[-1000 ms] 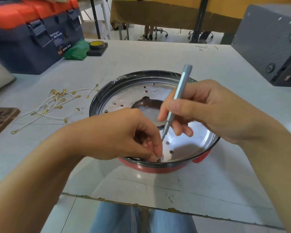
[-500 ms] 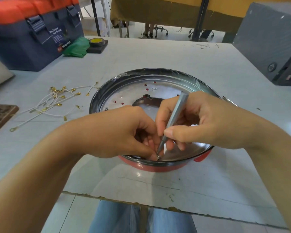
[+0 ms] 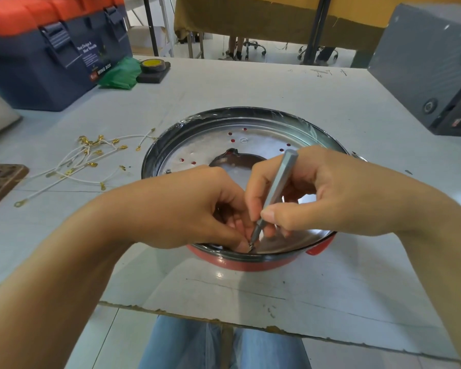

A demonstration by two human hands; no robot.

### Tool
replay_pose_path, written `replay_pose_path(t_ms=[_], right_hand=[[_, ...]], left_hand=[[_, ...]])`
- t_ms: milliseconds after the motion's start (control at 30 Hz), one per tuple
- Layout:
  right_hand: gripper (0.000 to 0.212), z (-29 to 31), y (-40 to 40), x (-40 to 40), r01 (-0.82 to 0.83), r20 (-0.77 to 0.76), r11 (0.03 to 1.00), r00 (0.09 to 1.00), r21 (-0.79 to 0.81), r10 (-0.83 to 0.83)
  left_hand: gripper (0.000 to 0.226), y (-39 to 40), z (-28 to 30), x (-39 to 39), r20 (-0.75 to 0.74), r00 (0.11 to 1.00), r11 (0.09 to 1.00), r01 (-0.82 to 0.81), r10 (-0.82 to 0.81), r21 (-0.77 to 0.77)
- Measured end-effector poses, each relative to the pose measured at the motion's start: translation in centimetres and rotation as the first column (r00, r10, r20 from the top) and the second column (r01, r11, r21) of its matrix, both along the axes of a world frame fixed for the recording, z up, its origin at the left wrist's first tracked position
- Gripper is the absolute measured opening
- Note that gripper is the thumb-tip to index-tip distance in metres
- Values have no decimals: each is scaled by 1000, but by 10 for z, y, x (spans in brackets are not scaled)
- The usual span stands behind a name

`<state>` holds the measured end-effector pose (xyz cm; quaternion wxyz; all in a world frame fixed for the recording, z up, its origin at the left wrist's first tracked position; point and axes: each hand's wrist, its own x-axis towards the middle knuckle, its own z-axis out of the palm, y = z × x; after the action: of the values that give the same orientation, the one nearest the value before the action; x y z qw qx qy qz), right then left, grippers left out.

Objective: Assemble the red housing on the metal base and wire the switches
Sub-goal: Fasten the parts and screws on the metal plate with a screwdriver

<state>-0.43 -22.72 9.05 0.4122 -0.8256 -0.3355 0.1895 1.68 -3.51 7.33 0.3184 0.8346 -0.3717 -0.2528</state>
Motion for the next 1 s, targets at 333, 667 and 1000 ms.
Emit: replay_pose_path(t_ms=[333, 667, 1000], right_hand=[[15, 21, 3, 11, -79, 97, 991, 991, -106, 90], [12, 43, 15, 15, -101, 335, 922, 913, -374, 235], [19, 30, 19, 15, -13, 459, 888, 853, -459, 250]], left_hand=[[10, 1, 2, -2, 48, 999, 1000, -21, 20, 21], [26, 0, 2, -4, 43, 999, 1000, -14, 15, -14], [5, 1, 0, -3, 49, 999, 1000, -11, 11, -3]])
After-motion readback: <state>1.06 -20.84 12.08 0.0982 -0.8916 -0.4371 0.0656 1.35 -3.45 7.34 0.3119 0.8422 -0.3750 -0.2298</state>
